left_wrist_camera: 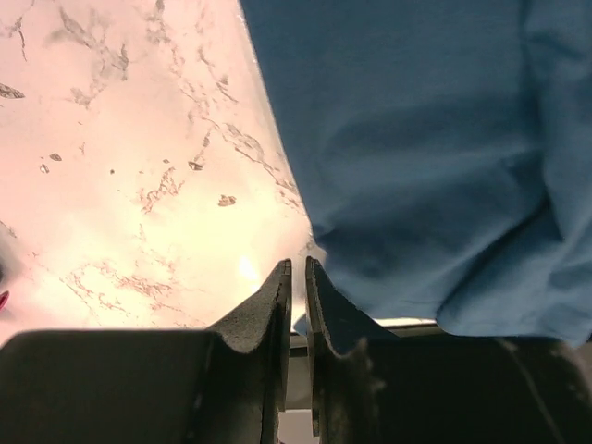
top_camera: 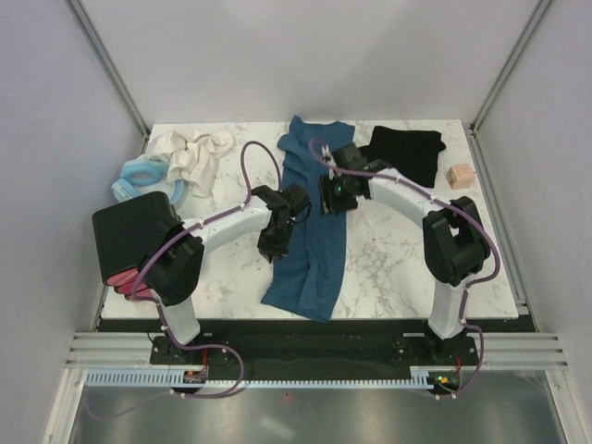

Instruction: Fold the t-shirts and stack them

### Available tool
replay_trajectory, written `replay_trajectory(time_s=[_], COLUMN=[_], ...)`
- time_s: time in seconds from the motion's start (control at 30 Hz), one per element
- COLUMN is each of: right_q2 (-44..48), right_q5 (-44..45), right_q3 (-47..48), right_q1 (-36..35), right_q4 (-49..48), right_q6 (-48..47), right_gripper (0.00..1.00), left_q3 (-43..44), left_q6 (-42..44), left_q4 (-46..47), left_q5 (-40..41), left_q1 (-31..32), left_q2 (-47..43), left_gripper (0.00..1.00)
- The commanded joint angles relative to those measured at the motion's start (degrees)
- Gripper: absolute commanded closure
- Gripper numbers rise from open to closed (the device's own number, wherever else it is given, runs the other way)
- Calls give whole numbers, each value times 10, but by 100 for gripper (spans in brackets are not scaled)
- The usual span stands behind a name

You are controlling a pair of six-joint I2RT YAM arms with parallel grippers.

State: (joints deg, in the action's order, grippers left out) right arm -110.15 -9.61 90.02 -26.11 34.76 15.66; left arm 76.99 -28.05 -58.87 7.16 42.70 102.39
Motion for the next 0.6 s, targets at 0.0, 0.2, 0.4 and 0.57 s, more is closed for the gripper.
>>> replay_trajectory(time_s=[0.0,0.2,0.4,0.57], right_q2=[88,143,167,149], right_q5=[25,47,54,37], right_q3=[-156,-249,-253,-226], right_q1=[-38,-76,-83,-117], right_q4=[-4,5,4,-3], right_q6=[45,68,90,116], right_gripper=[44,44,44,44], left_q3=[-26,-54,-80,-93], left_q6=[-3,30,44,55], left_q4=[89,125,160,178], left_q5=[-9,-31,-68,-69], left_q1=[-21,-23,-23,-23], left_q2=[-20,-3,-15,4], left_gripper=[82,82,82,82])
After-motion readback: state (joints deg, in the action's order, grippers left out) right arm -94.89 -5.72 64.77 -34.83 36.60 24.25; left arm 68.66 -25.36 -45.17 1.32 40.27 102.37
